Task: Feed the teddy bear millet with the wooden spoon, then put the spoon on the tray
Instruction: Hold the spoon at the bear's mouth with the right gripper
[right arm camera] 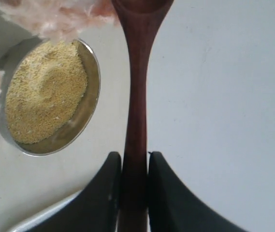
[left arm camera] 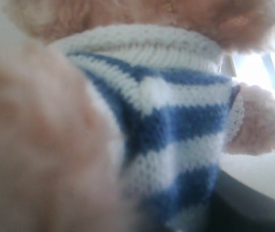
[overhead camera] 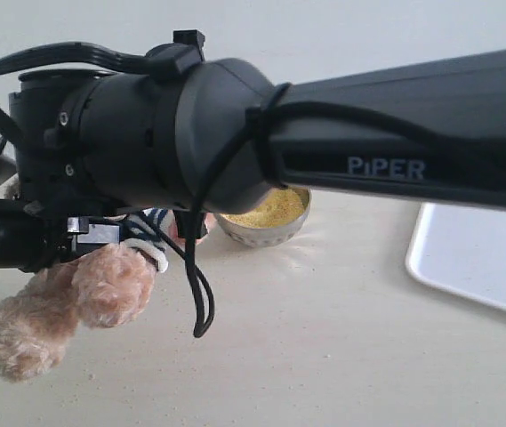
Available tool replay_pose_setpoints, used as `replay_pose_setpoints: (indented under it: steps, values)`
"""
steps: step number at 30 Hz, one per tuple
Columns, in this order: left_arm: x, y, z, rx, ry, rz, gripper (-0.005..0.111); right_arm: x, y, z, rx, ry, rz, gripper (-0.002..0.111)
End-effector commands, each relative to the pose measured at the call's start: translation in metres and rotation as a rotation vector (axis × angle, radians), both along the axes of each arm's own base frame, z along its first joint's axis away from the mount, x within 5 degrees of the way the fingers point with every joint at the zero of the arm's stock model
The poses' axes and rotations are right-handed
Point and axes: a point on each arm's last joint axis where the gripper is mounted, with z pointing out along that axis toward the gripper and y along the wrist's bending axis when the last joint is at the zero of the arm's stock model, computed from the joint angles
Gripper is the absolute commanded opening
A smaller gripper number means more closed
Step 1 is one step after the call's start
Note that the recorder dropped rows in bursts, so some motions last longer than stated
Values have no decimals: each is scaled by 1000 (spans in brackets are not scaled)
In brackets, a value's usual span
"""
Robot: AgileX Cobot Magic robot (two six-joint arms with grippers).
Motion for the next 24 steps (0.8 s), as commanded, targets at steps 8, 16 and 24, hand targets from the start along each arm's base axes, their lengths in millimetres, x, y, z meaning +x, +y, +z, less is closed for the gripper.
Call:
replay_pose_setpoints:
  steps: [8,16,24]
  values:
    - [2,-1,4,-29,-12,2,5,-6,-6,6,92,74,-47,0]
    - [2,-1,4,-24,-20,-4,5,-11,-8,13,94,134,-4,0]
    - [1,-1,4,-23,-20,-5,5,-10,-9,17,132,125,-15,0]
